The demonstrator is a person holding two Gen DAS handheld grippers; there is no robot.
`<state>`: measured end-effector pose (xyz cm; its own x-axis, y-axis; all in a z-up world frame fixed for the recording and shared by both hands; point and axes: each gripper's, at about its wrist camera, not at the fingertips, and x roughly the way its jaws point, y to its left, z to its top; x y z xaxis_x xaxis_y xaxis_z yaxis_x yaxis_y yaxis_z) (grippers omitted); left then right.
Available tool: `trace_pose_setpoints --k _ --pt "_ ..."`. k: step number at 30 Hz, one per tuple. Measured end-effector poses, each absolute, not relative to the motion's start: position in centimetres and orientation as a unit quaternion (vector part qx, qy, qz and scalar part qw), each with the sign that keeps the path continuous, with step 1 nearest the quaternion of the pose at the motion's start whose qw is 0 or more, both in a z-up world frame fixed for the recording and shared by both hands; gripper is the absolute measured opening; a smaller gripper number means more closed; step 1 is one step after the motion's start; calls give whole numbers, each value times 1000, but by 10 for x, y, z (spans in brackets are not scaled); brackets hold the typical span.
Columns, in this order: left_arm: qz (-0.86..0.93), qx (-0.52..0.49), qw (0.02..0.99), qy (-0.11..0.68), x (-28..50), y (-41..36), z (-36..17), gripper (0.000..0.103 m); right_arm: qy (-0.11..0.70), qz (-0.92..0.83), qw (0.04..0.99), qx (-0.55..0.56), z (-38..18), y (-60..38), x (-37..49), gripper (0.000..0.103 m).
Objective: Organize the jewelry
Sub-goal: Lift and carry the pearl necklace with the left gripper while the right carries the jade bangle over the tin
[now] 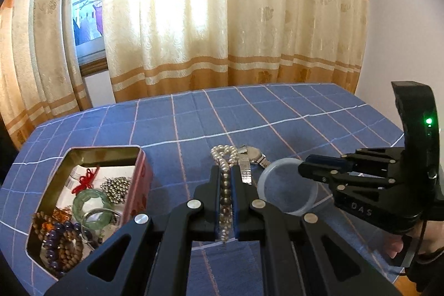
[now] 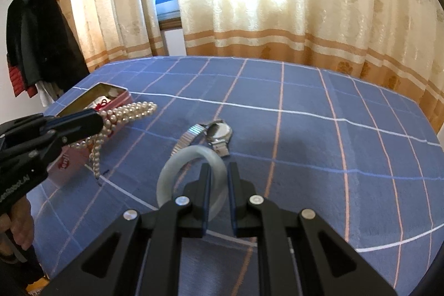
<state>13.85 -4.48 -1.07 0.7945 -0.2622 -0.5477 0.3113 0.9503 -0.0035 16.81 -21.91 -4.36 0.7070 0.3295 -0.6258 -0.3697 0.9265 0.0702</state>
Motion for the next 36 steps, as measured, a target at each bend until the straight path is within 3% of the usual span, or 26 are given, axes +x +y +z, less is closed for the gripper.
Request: trace_pose_setpoints --k 17,36 --pt "-45 32 967 250 143 75 27 6 289 266 918 -58 7 -123 191 14" --pt "-13 -15 955 297 181 135 -17 6 316 303 894 -91 -18 -26 233 14"
